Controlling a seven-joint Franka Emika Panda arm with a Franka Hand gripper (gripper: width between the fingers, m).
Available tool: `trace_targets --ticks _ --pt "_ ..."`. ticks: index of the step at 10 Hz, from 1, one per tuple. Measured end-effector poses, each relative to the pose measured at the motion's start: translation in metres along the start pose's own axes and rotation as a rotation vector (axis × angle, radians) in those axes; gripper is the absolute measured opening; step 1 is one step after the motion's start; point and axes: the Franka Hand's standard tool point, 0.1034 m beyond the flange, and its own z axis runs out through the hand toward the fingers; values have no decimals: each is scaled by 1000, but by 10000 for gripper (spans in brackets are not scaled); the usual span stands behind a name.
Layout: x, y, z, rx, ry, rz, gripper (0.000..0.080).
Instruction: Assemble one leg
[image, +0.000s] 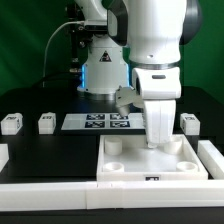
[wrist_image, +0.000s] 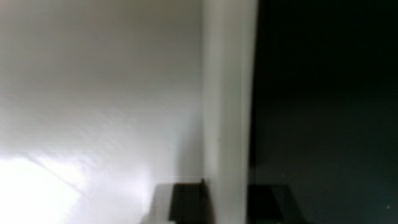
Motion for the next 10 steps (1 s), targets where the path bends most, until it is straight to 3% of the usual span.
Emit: trace_targets --ticks 4,8,9,10 --pt "13 7 0 -9 9 -19 75" --pt "13 10 0 -13 10 -16 72" --pt "13 9 0 -12 10 -15 264" --pt "13 9 0 -12 10 -10 264"
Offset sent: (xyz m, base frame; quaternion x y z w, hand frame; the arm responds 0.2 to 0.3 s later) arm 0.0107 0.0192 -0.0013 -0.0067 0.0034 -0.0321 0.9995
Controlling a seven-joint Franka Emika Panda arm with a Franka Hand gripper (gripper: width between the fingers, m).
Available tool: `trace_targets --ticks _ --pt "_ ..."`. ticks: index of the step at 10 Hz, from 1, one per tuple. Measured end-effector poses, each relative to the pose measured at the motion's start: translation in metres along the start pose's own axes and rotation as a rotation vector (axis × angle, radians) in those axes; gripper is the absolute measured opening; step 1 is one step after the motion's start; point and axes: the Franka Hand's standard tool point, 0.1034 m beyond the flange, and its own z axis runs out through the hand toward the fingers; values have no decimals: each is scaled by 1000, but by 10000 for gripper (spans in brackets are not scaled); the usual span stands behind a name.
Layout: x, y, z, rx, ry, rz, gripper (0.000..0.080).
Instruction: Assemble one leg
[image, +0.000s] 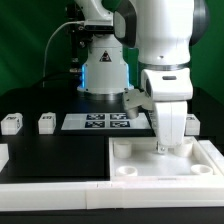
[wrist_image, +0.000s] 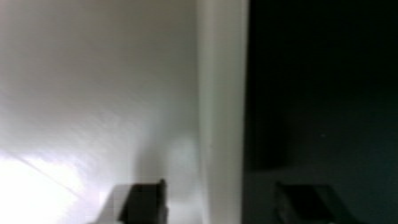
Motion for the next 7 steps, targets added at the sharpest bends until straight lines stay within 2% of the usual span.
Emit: trace_targets --ticks 1,2,3,4,7 --pt "0 0 -1 -1 0 13 452" --pt "0 0 -1 -3 0 13 594" --pt "0 0 -1 -2 0 14 594" --pt "-1 0 -1 -2 0 16 640" --pt "-2 -3 -7 -10 -1 45 649"
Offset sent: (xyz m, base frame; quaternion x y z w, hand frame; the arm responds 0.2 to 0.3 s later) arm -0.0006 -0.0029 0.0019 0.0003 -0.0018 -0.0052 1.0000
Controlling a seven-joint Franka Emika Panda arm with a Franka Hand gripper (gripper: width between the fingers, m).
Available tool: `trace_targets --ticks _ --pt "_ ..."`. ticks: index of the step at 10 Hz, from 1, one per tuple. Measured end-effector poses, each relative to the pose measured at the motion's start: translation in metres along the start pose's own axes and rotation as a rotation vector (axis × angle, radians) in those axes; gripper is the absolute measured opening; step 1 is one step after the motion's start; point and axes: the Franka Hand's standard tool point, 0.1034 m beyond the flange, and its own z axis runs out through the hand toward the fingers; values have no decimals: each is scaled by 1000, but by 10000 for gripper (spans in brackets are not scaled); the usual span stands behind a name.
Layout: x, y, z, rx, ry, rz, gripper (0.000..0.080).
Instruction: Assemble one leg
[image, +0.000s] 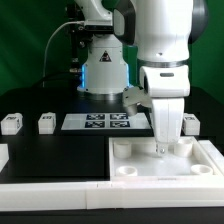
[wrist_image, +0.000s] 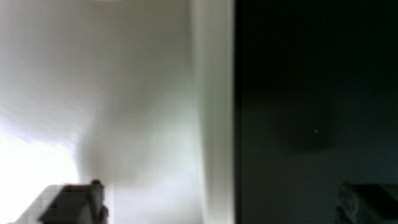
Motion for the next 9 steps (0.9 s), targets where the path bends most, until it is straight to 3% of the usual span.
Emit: trace_targets --ticks 2,5,9 --pt "-3 -9 -12 -8 -6 43 649" --pt "-7 -18 -38 -41 -14 99 649" --pt "-10 -19 -38 -39 -10 213 649"
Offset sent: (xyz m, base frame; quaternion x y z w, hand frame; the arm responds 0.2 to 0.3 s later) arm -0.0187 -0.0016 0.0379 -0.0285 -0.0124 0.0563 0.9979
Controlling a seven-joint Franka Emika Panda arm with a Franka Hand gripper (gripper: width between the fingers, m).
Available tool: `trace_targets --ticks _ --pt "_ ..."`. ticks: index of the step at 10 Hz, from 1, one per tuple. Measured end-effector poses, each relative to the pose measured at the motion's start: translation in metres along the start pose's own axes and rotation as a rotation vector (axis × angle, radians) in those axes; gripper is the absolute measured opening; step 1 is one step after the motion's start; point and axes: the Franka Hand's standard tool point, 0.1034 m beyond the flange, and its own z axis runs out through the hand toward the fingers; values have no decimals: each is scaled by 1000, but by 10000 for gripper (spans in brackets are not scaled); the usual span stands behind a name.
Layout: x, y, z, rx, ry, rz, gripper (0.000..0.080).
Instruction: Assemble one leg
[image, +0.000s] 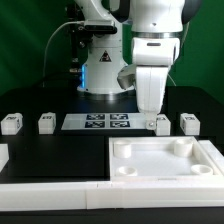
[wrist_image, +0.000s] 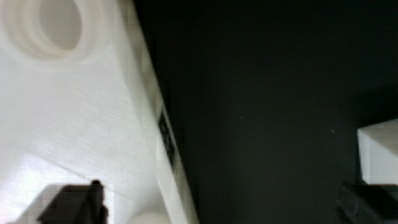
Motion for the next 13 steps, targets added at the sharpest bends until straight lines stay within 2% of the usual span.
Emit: trace_targets --ticks 3,5,8,12,13 --pt "2 -2 0 10 9 397 649" --pt "6 -10 3 24 26 736 649" --pt "34 -33 3 54 28 1242 649" --pt "69 -56 11 69 28 1309 649" --pt "71 -54 12 64 44 1310 649"
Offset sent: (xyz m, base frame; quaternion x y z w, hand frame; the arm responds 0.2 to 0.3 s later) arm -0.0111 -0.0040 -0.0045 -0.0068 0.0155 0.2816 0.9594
